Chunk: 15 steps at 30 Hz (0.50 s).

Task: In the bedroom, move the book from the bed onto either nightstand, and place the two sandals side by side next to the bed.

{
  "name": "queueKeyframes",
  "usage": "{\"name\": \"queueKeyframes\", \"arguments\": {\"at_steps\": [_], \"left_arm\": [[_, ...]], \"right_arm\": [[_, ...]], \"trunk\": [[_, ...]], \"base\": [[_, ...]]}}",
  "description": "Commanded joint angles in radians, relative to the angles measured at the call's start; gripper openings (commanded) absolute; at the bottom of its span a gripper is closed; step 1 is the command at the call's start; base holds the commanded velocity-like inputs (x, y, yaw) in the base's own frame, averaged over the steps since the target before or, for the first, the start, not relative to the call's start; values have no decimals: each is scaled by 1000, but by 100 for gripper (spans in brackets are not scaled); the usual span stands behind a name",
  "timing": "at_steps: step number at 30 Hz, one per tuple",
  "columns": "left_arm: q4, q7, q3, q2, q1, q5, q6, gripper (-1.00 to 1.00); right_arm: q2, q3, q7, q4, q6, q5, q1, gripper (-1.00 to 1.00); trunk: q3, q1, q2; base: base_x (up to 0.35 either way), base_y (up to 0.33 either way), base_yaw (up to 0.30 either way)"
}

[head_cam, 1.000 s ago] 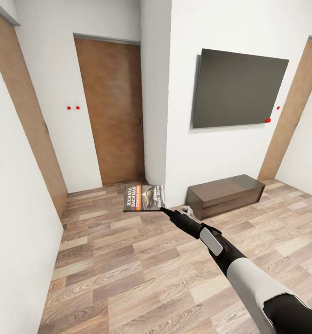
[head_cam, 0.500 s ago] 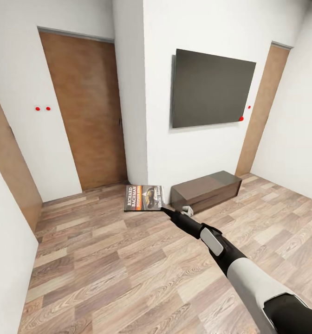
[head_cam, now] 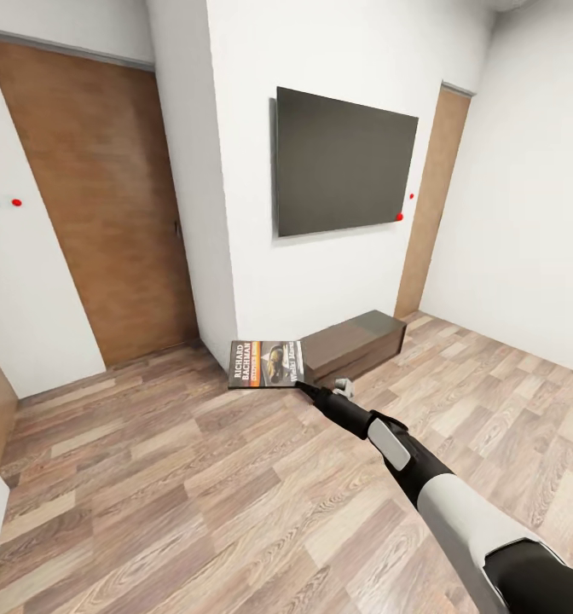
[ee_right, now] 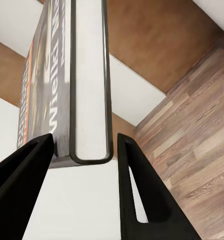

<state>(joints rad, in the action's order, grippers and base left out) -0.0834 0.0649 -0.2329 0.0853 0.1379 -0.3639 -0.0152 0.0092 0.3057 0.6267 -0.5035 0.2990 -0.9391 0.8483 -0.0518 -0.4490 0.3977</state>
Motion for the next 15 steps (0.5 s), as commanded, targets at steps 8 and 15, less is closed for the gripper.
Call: {"name": "queueKeyframes", "arguments": {"at_steps": [8, 15], "left_arm": [[-1, 2, -8, 1, 1, -11, -1, 100], [-1, 1, -8, 1, 0, -11, 0, 100]], "right_arm": [[0, 1, 1, 0, 8, -14, 2, -100], [-1, -1, 2, 0, 8, -15, 2, -100]], "trunk": [[-1, -1, 2], [1, -1, 2]], "base": [[164, 32, -283], [40, 6, -284]]}}
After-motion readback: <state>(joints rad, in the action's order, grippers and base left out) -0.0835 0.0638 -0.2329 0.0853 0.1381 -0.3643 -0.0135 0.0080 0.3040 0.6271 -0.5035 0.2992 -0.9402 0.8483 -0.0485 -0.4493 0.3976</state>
